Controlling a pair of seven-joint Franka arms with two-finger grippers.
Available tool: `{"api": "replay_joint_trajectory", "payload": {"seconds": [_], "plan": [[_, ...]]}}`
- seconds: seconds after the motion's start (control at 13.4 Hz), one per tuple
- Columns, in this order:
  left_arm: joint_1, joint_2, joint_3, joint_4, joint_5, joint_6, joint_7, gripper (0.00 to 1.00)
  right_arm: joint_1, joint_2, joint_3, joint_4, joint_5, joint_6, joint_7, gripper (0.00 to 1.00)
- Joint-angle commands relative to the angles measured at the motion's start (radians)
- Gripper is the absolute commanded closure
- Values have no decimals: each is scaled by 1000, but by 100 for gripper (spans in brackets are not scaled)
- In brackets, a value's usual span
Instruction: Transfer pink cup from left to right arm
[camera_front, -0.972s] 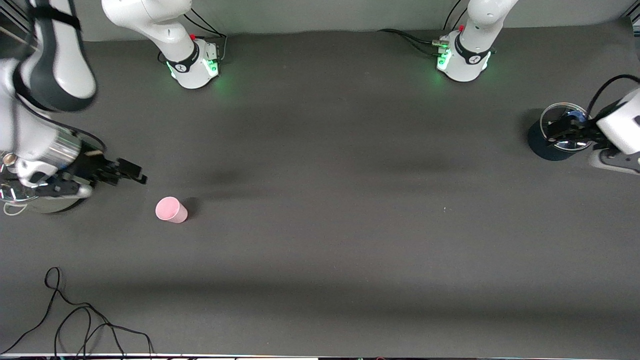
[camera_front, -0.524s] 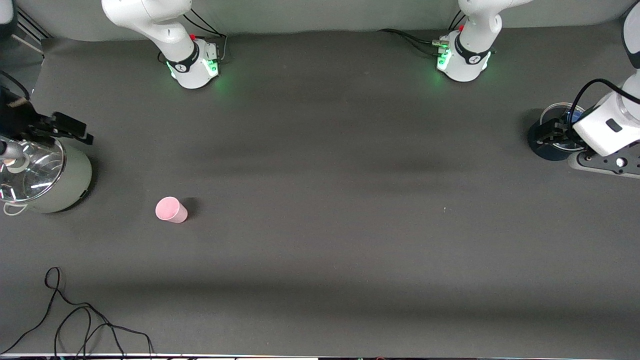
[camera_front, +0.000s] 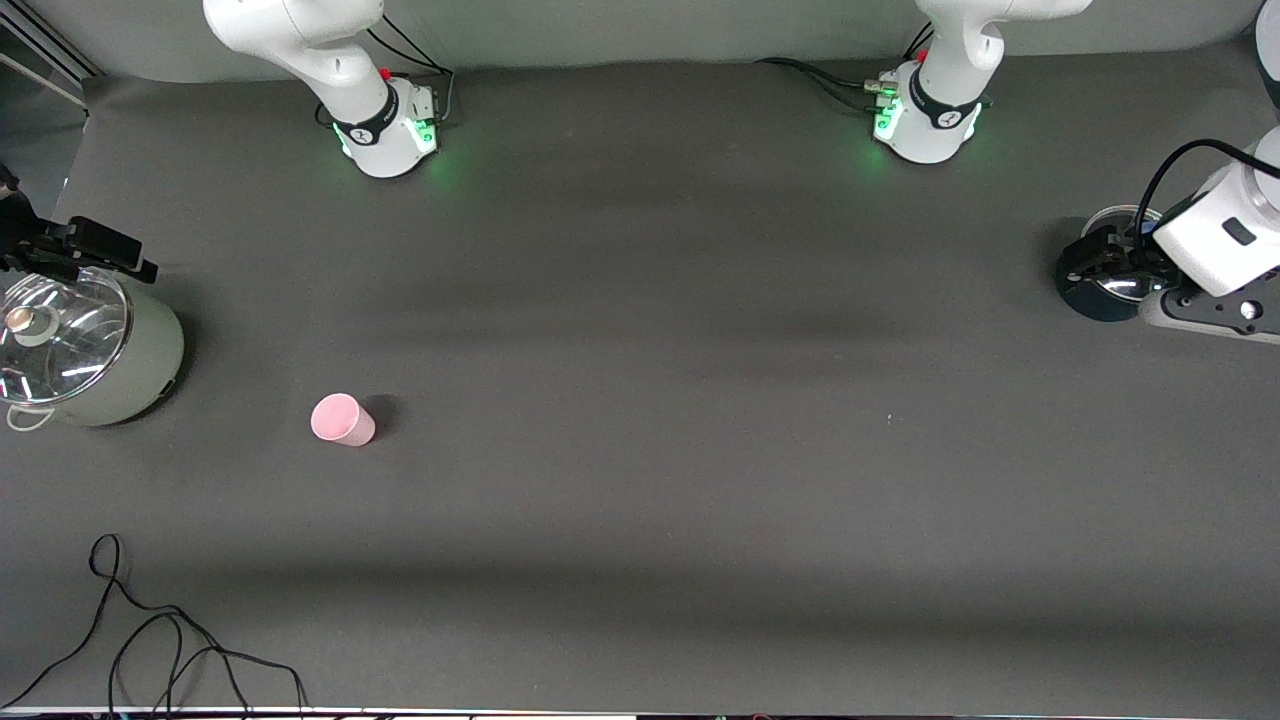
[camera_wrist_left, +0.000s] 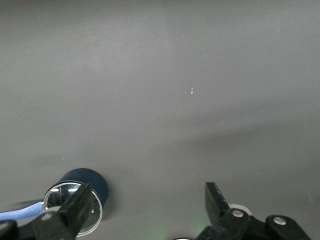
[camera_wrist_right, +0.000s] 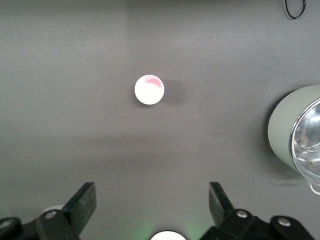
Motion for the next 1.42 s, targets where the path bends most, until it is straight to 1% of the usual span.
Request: {"api": "replay_joint_trajectory", "payload": {"seconds": [0.0,0.3,0.45,0.52,0.67,0.75,0.9,1.05,1.35], "plan": [[-21,-5,19,0,-13,-5,-5,0,8,14,-2,32,-18,-25,15,0],[-21,-5,17,2,-13,-3,-12,0,13,14,3,32,-18,-25,21,0],[-20,-7,17,3,-14,-5,-10,0,-15,13,11,34,-18,-24,17,0],[-20,-5,17,5,-14,-5,-9,0,-54,13,46,35,-17,-24,10,0],[-18,-5,19,5,-14,0,-9,0,-139,13,150,37,-22,-22,10,0],[-18,-5,19,5,-14,3,-12,0,-142,14,164,38,-35,-19,10,0],[-18,-5,19,0,-14,10,-22,0,-133,17,170,41,-64,-19,4,0],[-18,-5,19,-1,-14,24,-50,0,-131,33,163,70,-55,-22,6,0],[-20,-4,19,-1,-17,23,-61,0,-131,37,163,72,-54,-24,7,0]]}}
